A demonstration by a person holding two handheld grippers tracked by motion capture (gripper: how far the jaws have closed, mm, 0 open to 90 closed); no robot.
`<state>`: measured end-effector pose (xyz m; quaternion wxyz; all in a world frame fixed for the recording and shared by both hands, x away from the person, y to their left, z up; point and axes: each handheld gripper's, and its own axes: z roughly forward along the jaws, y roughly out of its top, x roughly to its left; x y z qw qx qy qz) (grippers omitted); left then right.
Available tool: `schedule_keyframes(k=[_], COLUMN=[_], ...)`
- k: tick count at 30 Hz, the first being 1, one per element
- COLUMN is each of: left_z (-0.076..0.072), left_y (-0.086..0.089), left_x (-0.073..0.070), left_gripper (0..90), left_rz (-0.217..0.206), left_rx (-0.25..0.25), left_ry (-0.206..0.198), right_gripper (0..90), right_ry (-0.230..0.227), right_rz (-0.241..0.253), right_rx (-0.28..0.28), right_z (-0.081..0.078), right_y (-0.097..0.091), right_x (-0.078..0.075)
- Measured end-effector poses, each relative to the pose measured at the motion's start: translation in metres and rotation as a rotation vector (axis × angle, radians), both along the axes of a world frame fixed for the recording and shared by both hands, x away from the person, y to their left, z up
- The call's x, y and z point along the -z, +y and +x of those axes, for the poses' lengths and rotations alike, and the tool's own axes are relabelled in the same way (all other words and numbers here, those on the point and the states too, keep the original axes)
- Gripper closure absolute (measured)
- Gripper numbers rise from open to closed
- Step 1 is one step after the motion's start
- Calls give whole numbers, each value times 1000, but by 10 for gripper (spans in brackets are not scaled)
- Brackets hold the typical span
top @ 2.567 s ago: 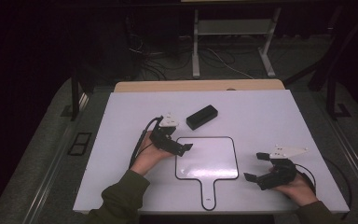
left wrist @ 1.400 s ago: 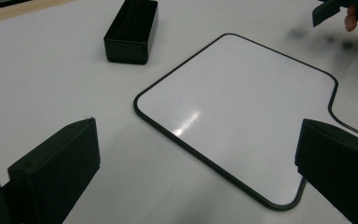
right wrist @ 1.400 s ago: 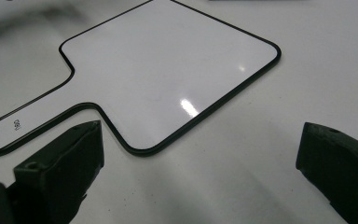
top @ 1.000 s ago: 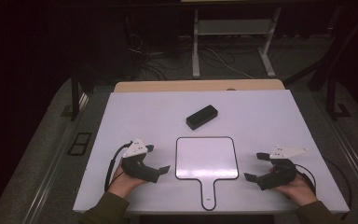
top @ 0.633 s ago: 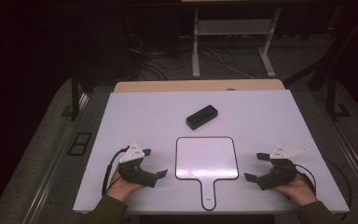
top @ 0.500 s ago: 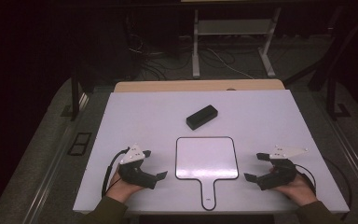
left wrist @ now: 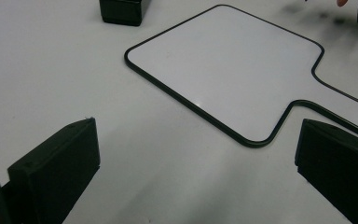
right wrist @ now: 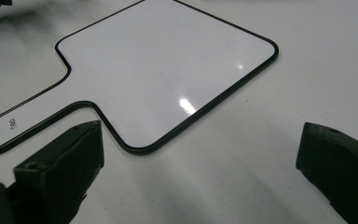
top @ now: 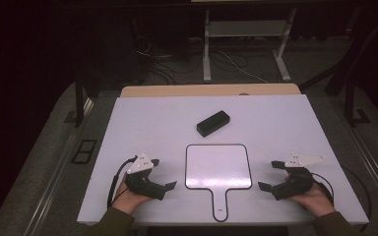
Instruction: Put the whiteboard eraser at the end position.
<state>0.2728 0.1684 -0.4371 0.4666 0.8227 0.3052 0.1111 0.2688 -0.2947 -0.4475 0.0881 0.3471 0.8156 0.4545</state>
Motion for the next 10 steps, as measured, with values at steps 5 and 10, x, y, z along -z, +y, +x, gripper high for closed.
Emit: schedule_keyframes(k=[5,10], left_z=[0,-1], left_y=[0,0], left_x=[0,-1], left_gripper=[0,0], left_rz=[4,2], left_rx=[1,-5], left_ry=[0,-5], right_gripper=[0,0], right_ry=[2,1], right_rz=[0,-7], right_rx=[-4,-9], right_z=[1,-1], right_y=[0,2], right_x=[0,0])
